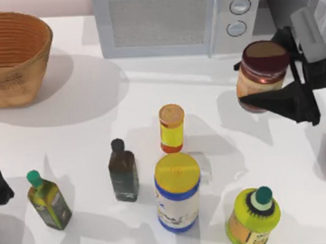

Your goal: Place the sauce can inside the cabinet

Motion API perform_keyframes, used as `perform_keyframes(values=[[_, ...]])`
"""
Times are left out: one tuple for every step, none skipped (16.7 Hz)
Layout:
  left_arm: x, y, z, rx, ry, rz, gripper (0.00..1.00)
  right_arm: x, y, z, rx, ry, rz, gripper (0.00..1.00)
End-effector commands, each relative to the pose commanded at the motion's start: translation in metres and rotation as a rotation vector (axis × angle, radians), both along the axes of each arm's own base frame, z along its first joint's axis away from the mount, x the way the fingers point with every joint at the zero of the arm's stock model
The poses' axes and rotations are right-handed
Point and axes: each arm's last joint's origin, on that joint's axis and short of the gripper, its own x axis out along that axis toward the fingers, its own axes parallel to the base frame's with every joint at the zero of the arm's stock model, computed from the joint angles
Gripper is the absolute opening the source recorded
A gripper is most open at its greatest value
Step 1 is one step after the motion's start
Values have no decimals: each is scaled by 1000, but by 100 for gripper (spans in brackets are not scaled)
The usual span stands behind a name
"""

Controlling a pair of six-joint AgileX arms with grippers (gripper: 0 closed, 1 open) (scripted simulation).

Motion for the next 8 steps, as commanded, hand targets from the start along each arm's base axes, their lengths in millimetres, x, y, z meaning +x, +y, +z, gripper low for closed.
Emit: perform_keyframes(values=[[0,0,0,0,0,0,100,0,0,1,0,0,0,0],[0,0,0,0,0,0,100,0,0,1,0,0,0,0],[0,0,0,0,0,0,100,0,0,1,0,0,0,0],[0,0,0,0,0,0,100,0,0,-1,0,3,1,0],[0,0,0,0,0,0,100,0,0,-1,0,4,1,0],[0,0,0,0,0,0,100,-2,0,-1,-5,8,-5,0],[0,0,0,0,0,0,100,-5,-1,0,-16,15,-19,0],[0,0,0,0,0,0,100,-10,-3,2,-34,23,-39,0]])
